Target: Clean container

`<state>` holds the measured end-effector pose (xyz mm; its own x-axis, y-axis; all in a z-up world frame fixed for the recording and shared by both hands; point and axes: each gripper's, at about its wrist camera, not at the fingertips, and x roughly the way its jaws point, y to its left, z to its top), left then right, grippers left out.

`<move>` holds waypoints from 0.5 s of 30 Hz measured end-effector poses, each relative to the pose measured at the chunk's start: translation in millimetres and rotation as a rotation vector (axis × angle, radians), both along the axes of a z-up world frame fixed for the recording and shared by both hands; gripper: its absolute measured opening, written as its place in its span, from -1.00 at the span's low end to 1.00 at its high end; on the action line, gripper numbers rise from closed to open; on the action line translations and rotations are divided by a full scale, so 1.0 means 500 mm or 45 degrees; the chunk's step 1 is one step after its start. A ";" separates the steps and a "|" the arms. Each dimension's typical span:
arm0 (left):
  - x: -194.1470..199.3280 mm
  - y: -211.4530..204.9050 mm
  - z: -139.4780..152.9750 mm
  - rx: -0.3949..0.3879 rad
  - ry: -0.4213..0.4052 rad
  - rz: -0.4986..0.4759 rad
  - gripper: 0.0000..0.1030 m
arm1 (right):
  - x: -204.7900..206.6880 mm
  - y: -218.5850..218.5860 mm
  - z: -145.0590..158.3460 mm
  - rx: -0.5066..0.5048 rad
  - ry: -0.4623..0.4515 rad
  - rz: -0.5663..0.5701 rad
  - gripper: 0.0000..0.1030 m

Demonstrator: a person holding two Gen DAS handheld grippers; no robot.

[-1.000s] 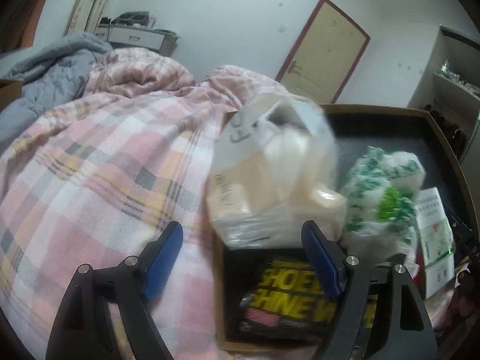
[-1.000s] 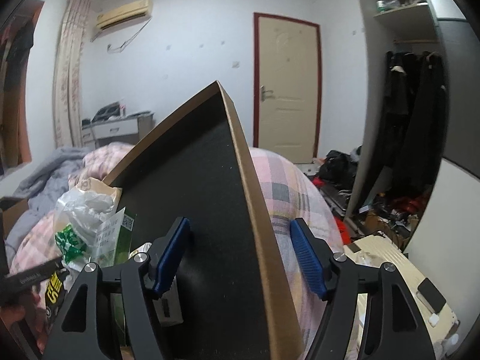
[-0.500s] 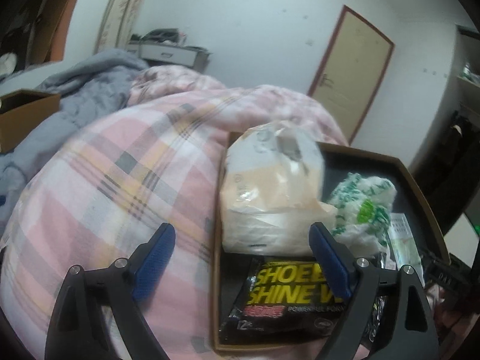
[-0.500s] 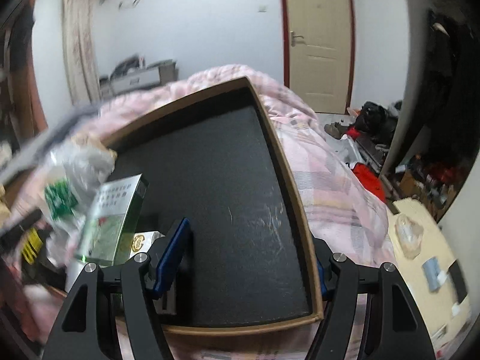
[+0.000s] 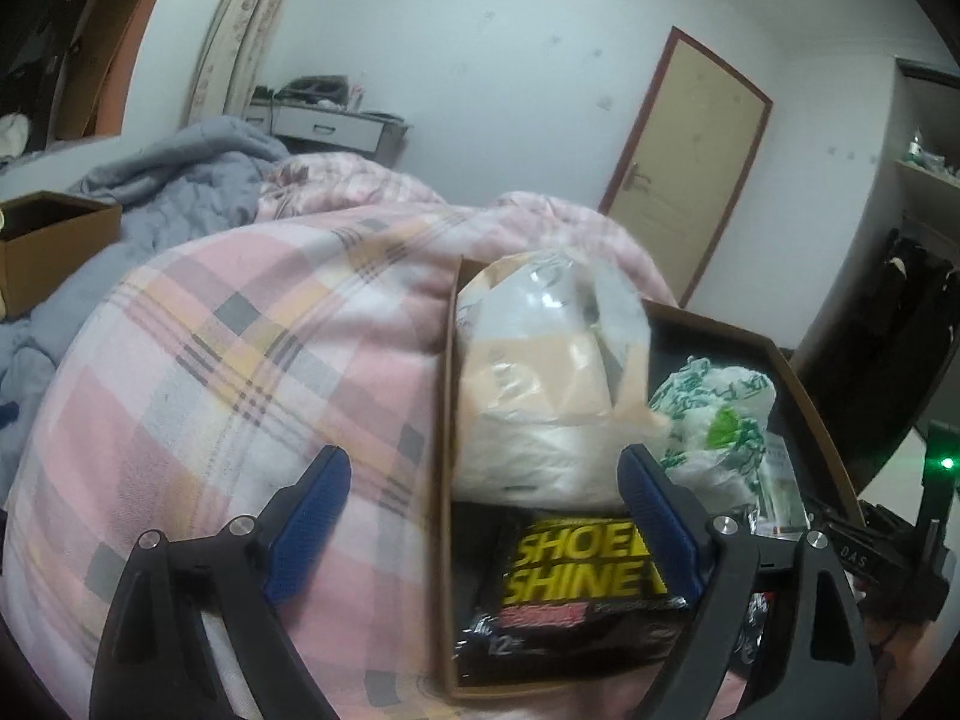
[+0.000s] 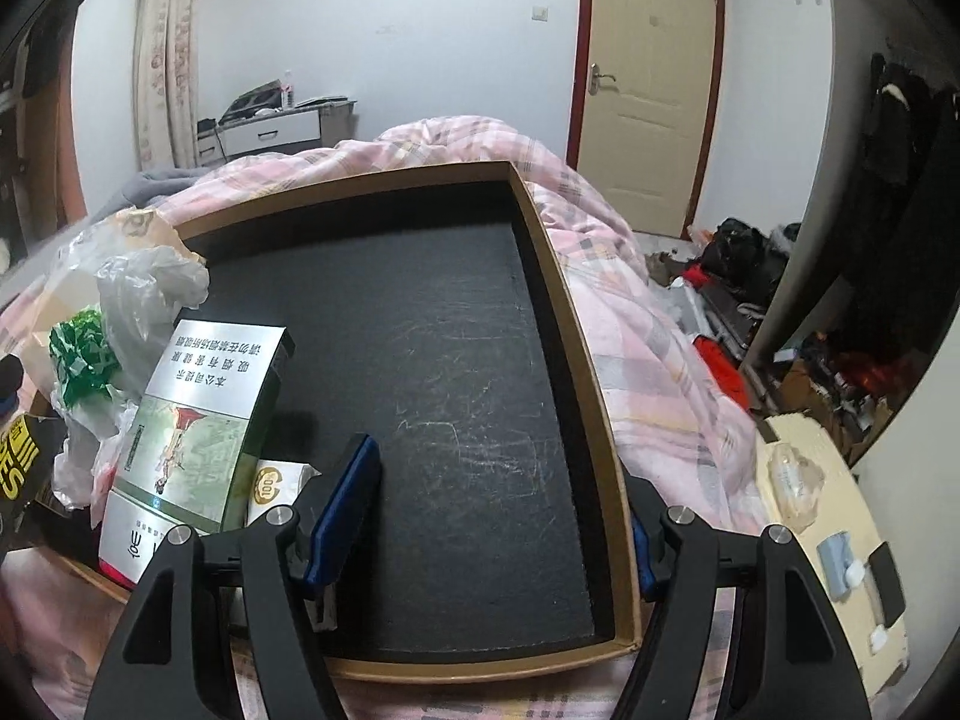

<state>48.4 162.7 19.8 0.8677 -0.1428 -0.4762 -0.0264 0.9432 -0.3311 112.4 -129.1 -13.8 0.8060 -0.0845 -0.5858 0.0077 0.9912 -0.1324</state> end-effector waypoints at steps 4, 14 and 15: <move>-0.001 0.008 -0.003 -0.035 0.032 -0.053 0.73 | 0.016 0.005 -0.004 0.021 0.034 0.007 0.31; 0.033 0.050 -0.035 -0.285 0.231 -0.204 0.73 | 0.047 -0.023 -0.018 0.166 0.111 0.021 0.48; 0.040 0.044 -0.039 -0.276 0.250 -0.214 0.73 | 0.047 -0.031 -0.019 0.209 0.125 0.026 0.49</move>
